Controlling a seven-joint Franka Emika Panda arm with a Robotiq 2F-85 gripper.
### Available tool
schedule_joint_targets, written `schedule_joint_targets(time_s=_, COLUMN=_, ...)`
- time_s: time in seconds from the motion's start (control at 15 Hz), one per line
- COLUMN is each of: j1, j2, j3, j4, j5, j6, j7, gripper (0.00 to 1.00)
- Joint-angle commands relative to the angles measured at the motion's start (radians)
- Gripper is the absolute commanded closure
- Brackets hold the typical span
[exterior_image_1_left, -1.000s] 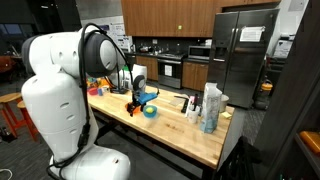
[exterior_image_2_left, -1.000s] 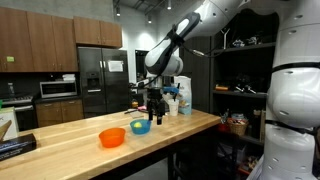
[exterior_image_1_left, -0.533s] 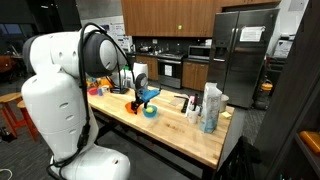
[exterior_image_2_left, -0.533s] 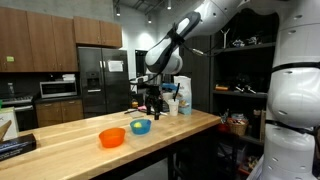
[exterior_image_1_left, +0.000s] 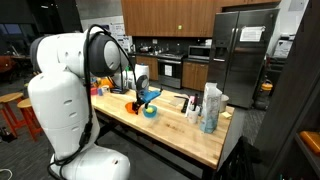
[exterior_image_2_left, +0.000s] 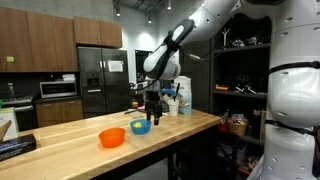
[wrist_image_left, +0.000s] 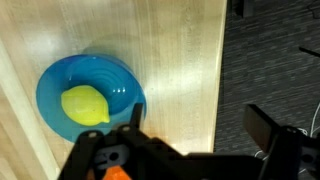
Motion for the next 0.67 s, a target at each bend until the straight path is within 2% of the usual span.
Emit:
schedule_joint_targets(time_s=0.0, j1=-0.026, j2=0.073, j3=0.007, j4=0.039, j5=0.032, j6=0.007, j7=-0.048, gripper=0.00)
schedule_joint_targets(time_s=0.13, j1=-0.029, j2=0.050, j3=0.019, j4=0.015, j5=0.014, j6=0.000, j7=-0.023, gripper=0.00)
schedule_joint_targets(time_s=0.47, j1=-0.040, j2=0.089, j3=0.022, j4=0.040, j5=0.014, j6=-0.001, j7=-0.032, gripper=0.00)
schedule_joint_targets(time_s=0.6, j1=-0.033, j2=0.063, j3=0.032, j4=-0.018, j5=0.015, j6=0.156, j7=-0.031, gripper=0.00)
